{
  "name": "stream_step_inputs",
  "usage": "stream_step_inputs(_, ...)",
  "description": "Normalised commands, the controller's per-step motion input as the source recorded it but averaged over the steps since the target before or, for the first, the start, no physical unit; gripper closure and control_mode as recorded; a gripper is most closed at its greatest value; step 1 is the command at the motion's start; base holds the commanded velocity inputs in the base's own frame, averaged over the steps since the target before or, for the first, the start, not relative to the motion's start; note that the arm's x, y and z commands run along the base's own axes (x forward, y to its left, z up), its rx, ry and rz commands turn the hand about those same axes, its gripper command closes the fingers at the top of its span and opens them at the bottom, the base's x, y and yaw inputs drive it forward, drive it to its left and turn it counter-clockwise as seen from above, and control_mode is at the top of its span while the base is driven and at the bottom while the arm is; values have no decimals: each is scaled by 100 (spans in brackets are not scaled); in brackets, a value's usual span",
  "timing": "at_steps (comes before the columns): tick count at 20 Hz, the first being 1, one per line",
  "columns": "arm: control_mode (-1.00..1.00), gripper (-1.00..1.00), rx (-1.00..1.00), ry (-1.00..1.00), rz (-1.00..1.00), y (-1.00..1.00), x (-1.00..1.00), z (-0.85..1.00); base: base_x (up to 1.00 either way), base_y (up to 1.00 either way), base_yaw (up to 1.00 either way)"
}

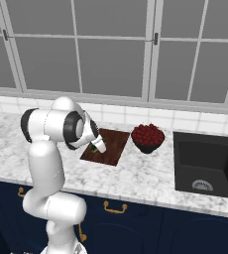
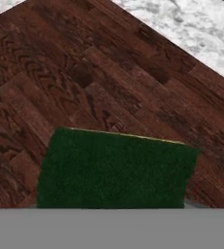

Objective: Pick up the sponge from the counter and clean the cutting board by briefly scrubbing or pressing down on the cutting board. Once finished, release the sponge.

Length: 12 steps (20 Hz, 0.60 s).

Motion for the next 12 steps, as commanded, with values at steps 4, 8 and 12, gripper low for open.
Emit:
stream_step_inputs(4,-100,100,0,-6,-4,-24,52,-29,0,0,0)
stream_step_inputs(8,-100,100,0,-7,-3,-32,53,-35,0,0,0)
stream_step_inputs(12,-100,100,0,-4,-3,-29,45,-38,0,0,0)
